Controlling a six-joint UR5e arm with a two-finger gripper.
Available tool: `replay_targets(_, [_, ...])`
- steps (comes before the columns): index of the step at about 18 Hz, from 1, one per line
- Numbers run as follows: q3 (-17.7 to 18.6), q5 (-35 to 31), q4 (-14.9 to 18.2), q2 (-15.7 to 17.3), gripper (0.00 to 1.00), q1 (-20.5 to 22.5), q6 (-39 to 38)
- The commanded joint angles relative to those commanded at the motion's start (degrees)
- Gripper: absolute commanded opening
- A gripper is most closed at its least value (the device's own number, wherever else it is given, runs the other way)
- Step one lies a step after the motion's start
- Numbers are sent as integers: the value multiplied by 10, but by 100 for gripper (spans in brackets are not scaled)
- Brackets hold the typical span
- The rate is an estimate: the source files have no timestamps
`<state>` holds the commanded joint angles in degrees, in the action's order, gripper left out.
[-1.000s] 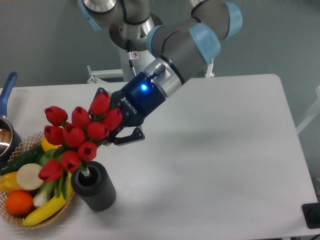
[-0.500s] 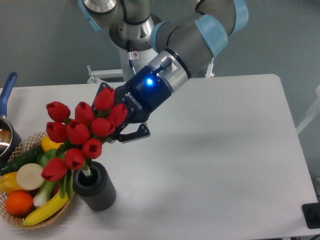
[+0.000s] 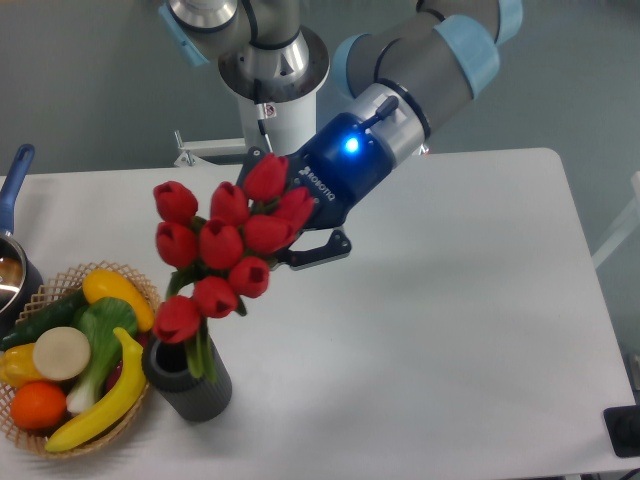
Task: Pick up the flowers from the vase
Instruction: 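Raise the tulip bunch higher, clearing the vase rim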
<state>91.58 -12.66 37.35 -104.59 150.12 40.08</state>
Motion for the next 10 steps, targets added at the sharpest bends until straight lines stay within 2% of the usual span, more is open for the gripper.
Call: replay_targets(10, [9,17,0,11,35,19,0])
